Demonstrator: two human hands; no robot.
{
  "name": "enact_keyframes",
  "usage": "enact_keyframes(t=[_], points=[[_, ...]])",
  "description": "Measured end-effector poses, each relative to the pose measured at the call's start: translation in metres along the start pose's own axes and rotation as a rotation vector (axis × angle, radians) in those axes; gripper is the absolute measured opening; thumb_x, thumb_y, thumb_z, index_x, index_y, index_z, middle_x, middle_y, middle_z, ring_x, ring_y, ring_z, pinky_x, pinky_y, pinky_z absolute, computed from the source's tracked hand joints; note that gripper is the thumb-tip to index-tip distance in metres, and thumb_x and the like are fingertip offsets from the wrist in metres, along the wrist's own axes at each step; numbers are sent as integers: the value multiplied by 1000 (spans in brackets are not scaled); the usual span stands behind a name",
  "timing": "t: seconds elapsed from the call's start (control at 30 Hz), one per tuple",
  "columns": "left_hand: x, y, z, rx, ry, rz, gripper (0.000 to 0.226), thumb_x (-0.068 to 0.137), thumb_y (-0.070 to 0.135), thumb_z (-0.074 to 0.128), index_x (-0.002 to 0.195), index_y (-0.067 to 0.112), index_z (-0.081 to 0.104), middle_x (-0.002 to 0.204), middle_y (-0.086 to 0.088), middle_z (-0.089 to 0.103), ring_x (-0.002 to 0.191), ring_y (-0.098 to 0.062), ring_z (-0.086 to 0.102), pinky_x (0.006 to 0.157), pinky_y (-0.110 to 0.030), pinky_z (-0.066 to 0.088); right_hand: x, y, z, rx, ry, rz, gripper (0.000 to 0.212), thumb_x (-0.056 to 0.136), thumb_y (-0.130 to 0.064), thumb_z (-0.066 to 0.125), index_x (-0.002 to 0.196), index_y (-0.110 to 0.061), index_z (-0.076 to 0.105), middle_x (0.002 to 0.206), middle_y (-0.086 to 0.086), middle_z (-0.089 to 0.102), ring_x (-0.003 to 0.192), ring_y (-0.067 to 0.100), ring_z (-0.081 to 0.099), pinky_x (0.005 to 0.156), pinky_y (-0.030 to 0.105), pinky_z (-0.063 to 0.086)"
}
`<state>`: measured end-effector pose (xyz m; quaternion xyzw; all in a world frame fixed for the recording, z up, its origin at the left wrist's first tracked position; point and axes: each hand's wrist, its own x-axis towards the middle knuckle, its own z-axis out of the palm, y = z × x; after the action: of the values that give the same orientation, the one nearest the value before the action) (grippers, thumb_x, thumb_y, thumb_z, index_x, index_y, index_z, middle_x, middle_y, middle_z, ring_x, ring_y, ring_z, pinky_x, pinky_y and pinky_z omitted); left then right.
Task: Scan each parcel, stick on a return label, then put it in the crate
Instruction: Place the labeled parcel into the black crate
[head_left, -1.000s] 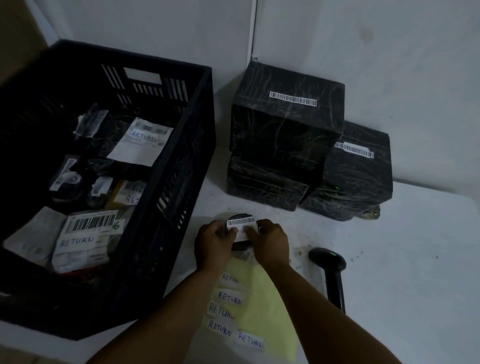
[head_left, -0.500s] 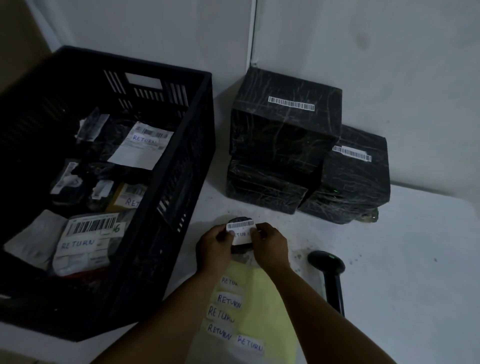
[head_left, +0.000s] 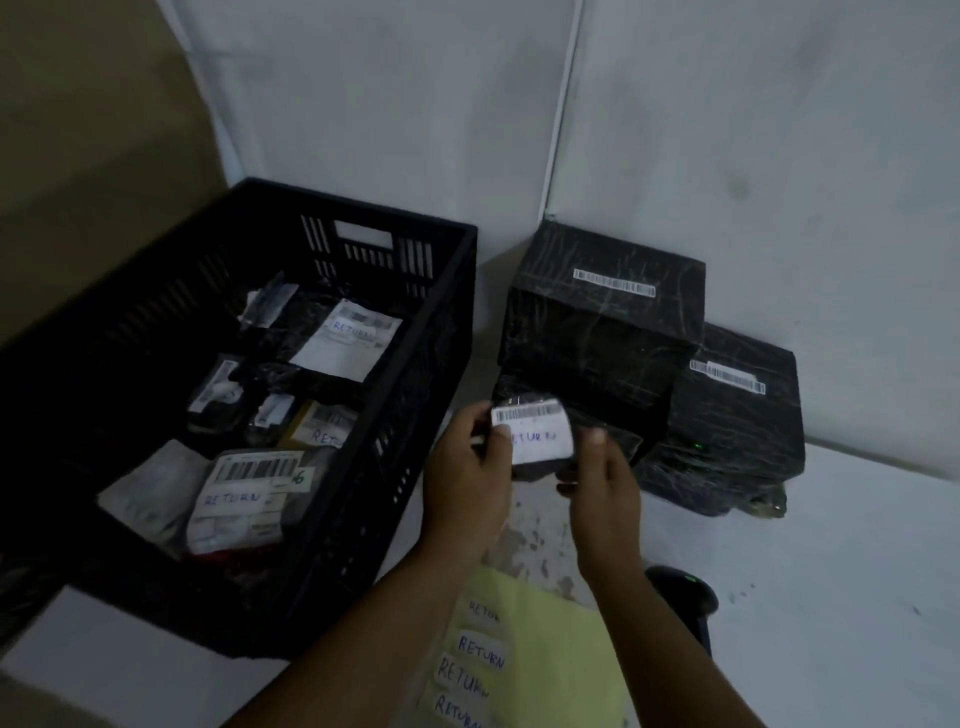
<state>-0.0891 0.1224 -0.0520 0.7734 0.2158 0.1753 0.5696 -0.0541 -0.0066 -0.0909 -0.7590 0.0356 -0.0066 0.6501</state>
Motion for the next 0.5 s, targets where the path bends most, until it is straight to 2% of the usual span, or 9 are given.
enact_keyframes(t=[0.1, 0.2, 0.27, 0.37, 0.43, 0.5], points=[[4, 48, -31, -40, 77, 121, 21, 99, 33, 53, 119, 38, 57, 99, 23, 63, 93, 9, 62, 63, -5, 47, 4, -33, 12, 154, -16, -37, 55, 96, -69, 35, 110, -28, 69, 93, -1, 71, 87, 15, 68, 75, 31, 56], [14, 79, -70, -35, 125, 156, 20, 98, 34, 54, 117, 39, 57, 101, 20, 66, 91, 7, 64, 64, -7, 49, 4, -56, 37, 90, -64, -115, 39, 101, -56, 40, 104, -29, 68, 92, -3, 69, 88, 13, 66, 75, 36, 54], [25, 87, -98, -25, 167, 137, 20, 97, 35, 53, 116, 37, 60, 104, 15, 68, 91, 2, 66, 69, -16, 54, 2, -68, 59, 38, -94, -178, 26, 102, -48, 46, 102, -32, 66, 92, -9, 69, 87, 7, 65, 75, 33, 55], [45, 86, -140, 37, 240, 99, 22, 96, 31, 53, 116, 31, 63, 108, 8, 70, 96, -9, 66, 81, -30, 55, -1, -84, 93, -16, -136, -283, 15, 100, -38, 55, 105, -31, 66, 90, -17, 68, 84, -1, 64, 72, 19, 51], [60, 77, -168, 88, 254, 42, 24, 96, 30, 53, 117, 26, 64, 112, 3, 69, 100, -14, 65, 87, -34, 55, -3, -95, 115, -43, -169, -334, 18, 98, -34, 59, 111, -24, 67, 99, -11, 67, 91, 3, 64, 79, 26, 54], [76, 65, -192, 164, 245, -21, 25, 97, 28, 53, 118, 22, 64, 114, 0, 68, 104, -19, 64, 91, -36, 53, -4, -105, 135, -130, -171, -425, 22, 97, -31, 61, 116, -20, 66, 110, -2, 62, 103, 15, 61, 88, 33, 52]])
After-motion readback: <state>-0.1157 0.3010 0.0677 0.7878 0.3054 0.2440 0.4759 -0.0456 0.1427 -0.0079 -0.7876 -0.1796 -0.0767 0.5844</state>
